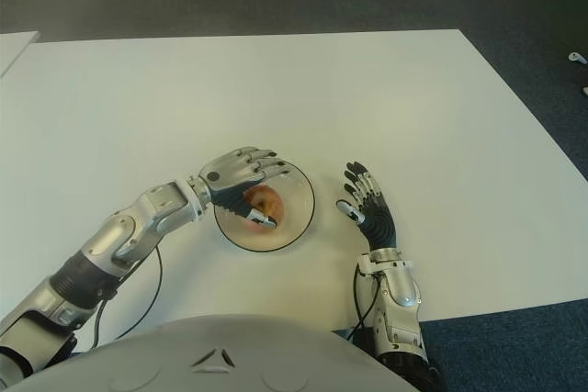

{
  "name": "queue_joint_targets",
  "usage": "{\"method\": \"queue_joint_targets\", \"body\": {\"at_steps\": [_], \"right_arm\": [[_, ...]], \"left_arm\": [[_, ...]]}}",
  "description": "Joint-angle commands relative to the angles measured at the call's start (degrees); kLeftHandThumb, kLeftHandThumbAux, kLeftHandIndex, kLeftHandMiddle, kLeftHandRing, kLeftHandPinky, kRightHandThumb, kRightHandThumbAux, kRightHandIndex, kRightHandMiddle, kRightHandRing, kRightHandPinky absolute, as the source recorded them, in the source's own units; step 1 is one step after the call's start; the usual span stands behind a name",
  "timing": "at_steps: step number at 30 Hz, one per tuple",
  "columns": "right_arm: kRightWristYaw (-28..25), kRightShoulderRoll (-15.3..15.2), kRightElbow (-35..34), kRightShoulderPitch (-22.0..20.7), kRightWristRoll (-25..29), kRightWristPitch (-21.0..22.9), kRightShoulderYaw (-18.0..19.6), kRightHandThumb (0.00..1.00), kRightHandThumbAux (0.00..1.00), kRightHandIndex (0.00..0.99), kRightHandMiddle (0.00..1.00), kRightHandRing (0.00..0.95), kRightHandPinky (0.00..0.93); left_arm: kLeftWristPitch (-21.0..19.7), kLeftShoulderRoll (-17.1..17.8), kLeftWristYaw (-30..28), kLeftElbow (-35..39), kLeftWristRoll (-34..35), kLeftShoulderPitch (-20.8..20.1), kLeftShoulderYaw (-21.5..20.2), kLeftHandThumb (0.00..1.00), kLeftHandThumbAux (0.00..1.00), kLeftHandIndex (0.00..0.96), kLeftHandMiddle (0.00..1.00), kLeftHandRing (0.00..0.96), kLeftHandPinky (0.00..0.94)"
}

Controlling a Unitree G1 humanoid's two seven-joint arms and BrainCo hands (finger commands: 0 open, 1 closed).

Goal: Put the apples into the plate.

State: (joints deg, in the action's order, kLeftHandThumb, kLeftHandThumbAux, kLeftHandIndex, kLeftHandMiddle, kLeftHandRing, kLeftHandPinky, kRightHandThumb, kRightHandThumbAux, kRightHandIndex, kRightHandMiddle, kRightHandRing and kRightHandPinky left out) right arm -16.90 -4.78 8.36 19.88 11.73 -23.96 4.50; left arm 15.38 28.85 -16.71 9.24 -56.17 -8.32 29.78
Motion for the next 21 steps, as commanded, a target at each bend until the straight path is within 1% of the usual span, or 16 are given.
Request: {"method": "queue_joint_targets", "body": {"at_steps": [1,5,15,18,21], "right_arm": [[0.0,0.8,4.8,2.4,0.2,4.2,-0.5,0.221,0.601,0.078,0.114,0.075,0.076],[-0.1,0.8,4.9,2.4,0.4,4.3,-0.4,0.223,0.606,0.078,0.110,0.069,0.072],[-0.1,0.9,5.1,2.4,0.3,4.0,-0.3,0.227,0.620,0.081,0.116,0.081,0.093],[-0.2,1.0,5.4,2.5,0.3,3.7,-0.4,0.224,0.617,0.080,0.112,0.079,0.088],[-0.3,1.0,5.5,2.5,0.3,3.5,-0.4,0.224,0.616,0.080,0.111,0.079,0.093]], "left_arm": [[0.2,0.3,0.3,0.4,0.1,0.6,-0.4,0.177,0.132,0.000,0.000,0.000,0.000],[0.1,0.3,0.0,0.6,0.0,0.6,-0.5,0.183,0.134,0.000,0.000,0.000,0.000],[-0.6,0.4,0.0,1.6,-0.6,0.9,-1.0,0.205,0.138,0.000,0.000,0.000,0.000],[-2.1,-0.1,0.1,2.5,-0.1,1.8,-2.1,0.209,0.146,0.000,0.000,0.000,0.000],[-4.3,-2.1,1.2,2.7,3.3,3.3,-4.7,0.203,0.163,0.000,0.000,0.000,0.000]]}}
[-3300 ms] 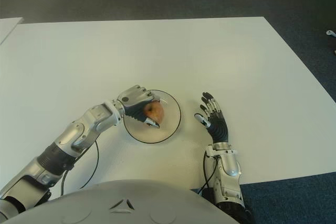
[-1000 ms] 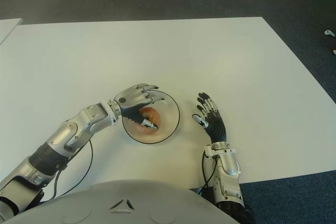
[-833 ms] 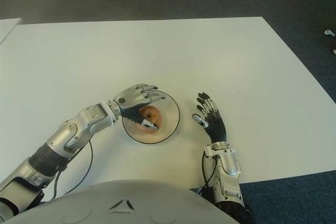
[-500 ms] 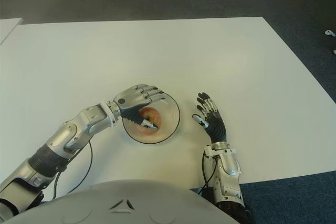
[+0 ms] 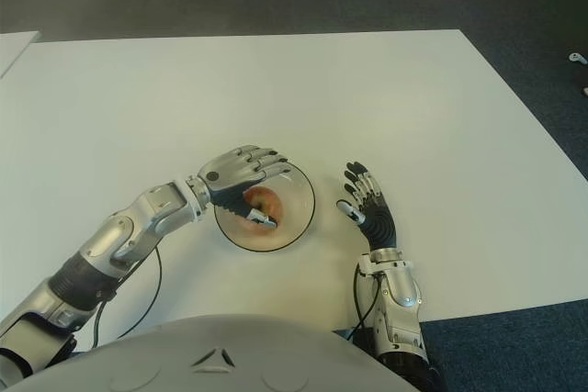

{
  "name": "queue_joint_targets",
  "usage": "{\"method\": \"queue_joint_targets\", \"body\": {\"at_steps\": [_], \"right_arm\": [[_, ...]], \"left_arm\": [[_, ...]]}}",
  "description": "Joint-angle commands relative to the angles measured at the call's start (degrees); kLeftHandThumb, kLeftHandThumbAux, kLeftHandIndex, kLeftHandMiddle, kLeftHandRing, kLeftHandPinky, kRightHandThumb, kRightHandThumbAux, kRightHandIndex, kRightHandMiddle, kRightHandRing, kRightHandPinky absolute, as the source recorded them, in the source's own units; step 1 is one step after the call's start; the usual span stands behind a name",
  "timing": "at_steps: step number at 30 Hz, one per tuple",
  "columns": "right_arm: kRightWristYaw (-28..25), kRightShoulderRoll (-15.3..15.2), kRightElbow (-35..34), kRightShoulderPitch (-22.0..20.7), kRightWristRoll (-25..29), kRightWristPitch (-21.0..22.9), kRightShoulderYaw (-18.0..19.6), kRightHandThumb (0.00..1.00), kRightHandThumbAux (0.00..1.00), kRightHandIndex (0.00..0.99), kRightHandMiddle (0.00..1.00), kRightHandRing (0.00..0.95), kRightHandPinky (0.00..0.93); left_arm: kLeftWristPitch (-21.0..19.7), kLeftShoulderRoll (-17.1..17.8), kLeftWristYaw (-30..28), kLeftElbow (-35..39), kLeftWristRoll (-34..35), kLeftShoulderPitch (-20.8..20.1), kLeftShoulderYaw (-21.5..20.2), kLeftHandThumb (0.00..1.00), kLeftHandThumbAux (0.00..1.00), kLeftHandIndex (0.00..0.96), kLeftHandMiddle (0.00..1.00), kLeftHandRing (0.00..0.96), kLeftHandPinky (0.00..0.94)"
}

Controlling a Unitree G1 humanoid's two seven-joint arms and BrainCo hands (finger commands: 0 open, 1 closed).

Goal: Put the apples into the plate.

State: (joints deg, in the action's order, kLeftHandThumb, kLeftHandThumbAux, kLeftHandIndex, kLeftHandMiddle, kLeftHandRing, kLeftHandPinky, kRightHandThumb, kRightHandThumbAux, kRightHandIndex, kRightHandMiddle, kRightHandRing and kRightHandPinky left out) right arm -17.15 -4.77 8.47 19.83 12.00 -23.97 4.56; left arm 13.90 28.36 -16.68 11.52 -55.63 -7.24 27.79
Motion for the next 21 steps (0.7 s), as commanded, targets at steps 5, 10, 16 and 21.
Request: {"method": "queue_joint_targets", "body": {"at_steps": [5,10,16,21], "right_arm": [[0.2,1.6,5.9,2.7,-0.2,2.3,-0.5,0.231,0.616,0.079,0.109,0.077,0.092],[0.9,1.4,5.5,3.3,-1.0,2.7,-0.7,0.228,0.612,0.077,0.106,0.069,0.082],[0.8,1.2,5.0,3.8,-0.9,3.1,-0.7,0.225,0.609,0.078,0.109,0.078,0.098],[0.7,0.6,5.0,3.7,-1.1,3.3,-0.6,0.215,0.601,0.080,0.113,0.080,0.095]], "left_arm": [[-10.1,-13.8,10.5,-0.2,19.6,10.7,-14.0,0.184,0.216,0.000,0.000,0.000,0.014],[-17.2,-25.1,12.6,2.8,39.4,18.3,-25.0,0.130,0.356,0.047,0.005,0.012,0.096],[-16.8,-31.3,14.7,5.3,51.9,26.0,-31.7,0.045,0.455,0.142,0.081,0.077,0.129],[-12.9,-30.9,13.5,7.3,53.6,31.9,-31.3,0.006,0.443,0.130,0.084,0.075,0.098]]}}
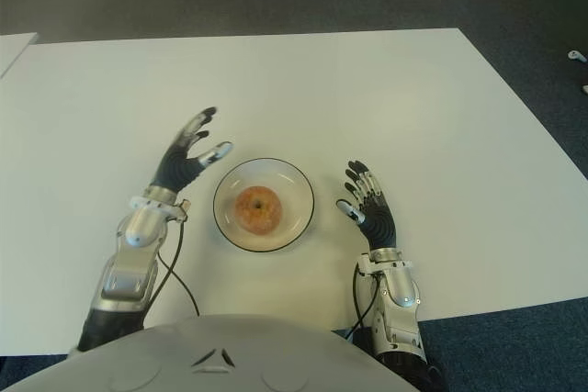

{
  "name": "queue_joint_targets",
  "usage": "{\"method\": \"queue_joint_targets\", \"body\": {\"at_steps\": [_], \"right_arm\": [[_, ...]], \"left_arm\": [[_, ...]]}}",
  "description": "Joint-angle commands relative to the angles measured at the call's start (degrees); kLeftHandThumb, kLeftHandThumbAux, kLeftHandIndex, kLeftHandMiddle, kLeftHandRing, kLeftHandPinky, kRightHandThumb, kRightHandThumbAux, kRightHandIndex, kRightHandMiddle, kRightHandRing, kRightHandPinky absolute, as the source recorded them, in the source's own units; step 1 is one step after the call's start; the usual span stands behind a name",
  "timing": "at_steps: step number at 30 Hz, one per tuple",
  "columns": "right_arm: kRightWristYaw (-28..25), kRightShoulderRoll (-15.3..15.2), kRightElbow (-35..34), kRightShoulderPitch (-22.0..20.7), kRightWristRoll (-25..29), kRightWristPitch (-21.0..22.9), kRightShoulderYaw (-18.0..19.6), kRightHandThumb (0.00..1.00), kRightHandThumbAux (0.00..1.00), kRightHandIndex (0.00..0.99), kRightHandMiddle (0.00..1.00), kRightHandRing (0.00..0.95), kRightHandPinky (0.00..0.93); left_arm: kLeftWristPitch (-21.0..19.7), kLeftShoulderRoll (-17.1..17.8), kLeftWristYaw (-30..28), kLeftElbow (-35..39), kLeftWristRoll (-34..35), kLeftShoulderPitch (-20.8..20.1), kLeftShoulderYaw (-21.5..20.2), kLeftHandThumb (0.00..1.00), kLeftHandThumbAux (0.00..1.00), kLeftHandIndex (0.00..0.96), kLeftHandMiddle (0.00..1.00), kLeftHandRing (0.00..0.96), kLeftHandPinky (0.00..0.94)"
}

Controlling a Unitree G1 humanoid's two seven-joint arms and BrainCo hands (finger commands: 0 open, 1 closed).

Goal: Put the apples into the plate.

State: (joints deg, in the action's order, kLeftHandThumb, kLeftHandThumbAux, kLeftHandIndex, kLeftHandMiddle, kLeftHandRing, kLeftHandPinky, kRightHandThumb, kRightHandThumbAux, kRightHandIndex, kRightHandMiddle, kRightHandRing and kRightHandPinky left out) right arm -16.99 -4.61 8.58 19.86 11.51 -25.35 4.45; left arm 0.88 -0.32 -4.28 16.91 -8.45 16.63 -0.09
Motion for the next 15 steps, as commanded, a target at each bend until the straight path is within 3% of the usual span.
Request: {"method": "queue_joint_targets", "body": {"at_steps": [1,5,15], "right_arm": [[0.5,0.4,4.9,3.6,-0.7,4.7,-0.5,0.214,0.600,0.080,0.114,0.081,0.095],[0.4,0.1,5.3,3.3,-0.8,4.5,-0.4,0.200,0.599,0.081,0.117,0.081,0.089],[-0.5,-0.1,7.2,2.2,-0.3,3.4,-0.3,0.197,0.607,0.077,0.104,0.071,0.084]], "left_arm": [[0.5,-2.0,0.9,2.7,6.4,9.2,-3.3,0.005,0.436,0.126,0.081,0.070,0.089],[1.0,-1.3,0.8,4.8,6.1,11.7,-2.7,0.000,0.401,0.105,0.066,0.050,0.058],[7.2,0.0,2.1,-0.6,3.6,13.6,-2.1,0.000,0.392,0.079,0.035,0.025,0.049]]}}
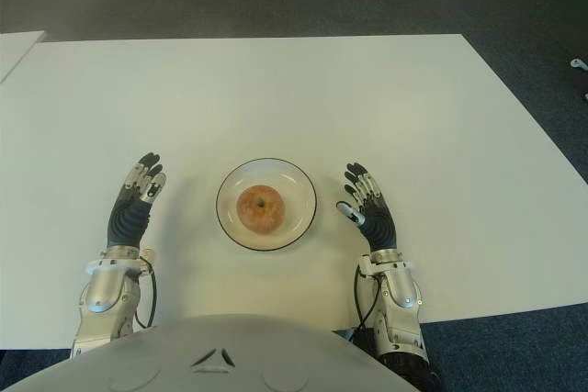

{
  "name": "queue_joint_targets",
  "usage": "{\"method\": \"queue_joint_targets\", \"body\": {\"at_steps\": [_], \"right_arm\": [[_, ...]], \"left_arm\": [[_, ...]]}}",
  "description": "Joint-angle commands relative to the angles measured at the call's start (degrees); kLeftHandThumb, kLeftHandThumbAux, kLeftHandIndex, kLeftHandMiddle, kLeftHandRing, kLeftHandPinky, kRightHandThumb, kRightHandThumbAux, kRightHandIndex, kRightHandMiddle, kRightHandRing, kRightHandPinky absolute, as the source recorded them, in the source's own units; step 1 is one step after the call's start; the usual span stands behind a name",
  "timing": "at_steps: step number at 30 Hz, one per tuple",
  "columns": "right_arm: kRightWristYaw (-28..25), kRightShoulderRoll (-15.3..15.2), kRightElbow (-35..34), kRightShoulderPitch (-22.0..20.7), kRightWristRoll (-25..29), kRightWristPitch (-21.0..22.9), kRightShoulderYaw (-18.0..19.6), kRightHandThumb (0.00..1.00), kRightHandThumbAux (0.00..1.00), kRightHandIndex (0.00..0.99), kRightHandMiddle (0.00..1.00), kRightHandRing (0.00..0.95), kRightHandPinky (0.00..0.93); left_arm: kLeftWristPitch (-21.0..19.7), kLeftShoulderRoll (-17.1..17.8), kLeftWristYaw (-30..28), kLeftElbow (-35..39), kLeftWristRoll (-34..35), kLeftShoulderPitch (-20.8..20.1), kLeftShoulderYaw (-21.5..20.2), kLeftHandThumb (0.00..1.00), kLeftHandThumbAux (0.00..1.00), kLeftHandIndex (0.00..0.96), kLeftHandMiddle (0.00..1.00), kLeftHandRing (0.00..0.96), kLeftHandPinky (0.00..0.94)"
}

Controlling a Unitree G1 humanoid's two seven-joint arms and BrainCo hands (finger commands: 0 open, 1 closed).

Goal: Put the apples into the plate.

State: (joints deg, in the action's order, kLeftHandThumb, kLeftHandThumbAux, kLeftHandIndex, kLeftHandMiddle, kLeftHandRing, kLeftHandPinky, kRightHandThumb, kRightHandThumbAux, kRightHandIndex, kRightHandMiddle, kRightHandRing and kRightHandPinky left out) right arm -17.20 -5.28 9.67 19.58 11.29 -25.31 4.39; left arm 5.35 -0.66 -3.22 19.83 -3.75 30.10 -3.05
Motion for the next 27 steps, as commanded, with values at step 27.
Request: {"method": "queue_joint_targets", "body": {"at_steps": [27], "right_arm": [[-0.5,-0.9,6.4,1.5,0.0,3.4,1.2,0.184,0.608,0.084,0.100,0.066,0.072]], "left_arm": [[26.5,1.5,3.1,-28.5,-3.7,-0.5,3.9,0.020,0.367,0.039,0.020,0.013,0.051]]}}
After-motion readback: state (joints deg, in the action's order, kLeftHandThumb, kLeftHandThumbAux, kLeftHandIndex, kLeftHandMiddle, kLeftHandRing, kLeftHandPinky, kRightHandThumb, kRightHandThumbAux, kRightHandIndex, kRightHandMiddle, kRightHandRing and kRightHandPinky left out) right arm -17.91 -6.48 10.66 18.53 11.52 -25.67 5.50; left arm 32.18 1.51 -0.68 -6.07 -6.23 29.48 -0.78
